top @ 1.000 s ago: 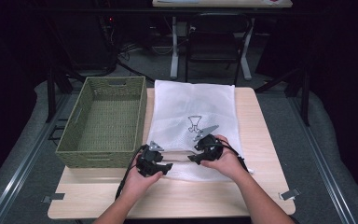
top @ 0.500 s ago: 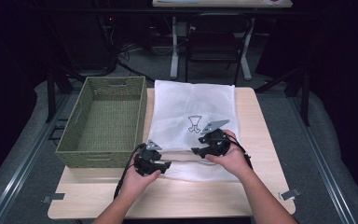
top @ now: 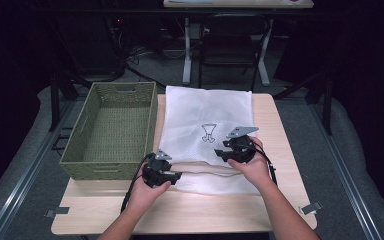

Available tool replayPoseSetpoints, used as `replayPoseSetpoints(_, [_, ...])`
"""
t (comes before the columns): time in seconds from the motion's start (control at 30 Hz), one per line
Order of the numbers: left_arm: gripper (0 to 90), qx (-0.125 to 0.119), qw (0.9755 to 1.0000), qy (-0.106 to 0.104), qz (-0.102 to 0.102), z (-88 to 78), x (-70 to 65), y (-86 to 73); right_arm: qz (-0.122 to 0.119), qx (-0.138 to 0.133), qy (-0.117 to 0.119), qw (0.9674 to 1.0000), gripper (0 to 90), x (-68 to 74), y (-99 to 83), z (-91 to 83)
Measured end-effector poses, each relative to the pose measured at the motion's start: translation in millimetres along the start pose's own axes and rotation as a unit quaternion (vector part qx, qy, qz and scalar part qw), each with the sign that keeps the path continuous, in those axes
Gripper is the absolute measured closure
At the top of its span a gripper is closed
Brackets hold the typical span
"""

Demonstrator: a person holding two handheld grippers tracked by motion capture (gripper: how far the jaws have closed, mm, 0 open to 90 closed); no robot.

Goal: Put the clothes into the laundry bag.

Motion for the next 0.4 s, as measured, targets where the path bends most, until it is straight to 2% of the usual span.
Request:
replayPoseSetpoints(0.2, [46.9,-0.004,1.0,0.002,-0.001,0.8,0.2,-0.1,0.01,-0.008,-0.016,0.9998,53.8,-5.6,-3.6,2.0])
replayPoseSetpoints(0.4, [46.9,-0.002,1.0,-0.005,-0.003,0.2,0.9,0.4,0.02,-0.007,-0.019,0.9996,55.4,-8.5,-7.1,2.8])
Point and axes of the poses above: each handheld gripper's, and its own axes: z roughly forward along the jaws, y roughly out of its top, x roughly to its left, the point moved 5 cm from there along z, roughly forward along the jaws, and after that the axes turned 4 degrees about x, right-handed, at the moved point
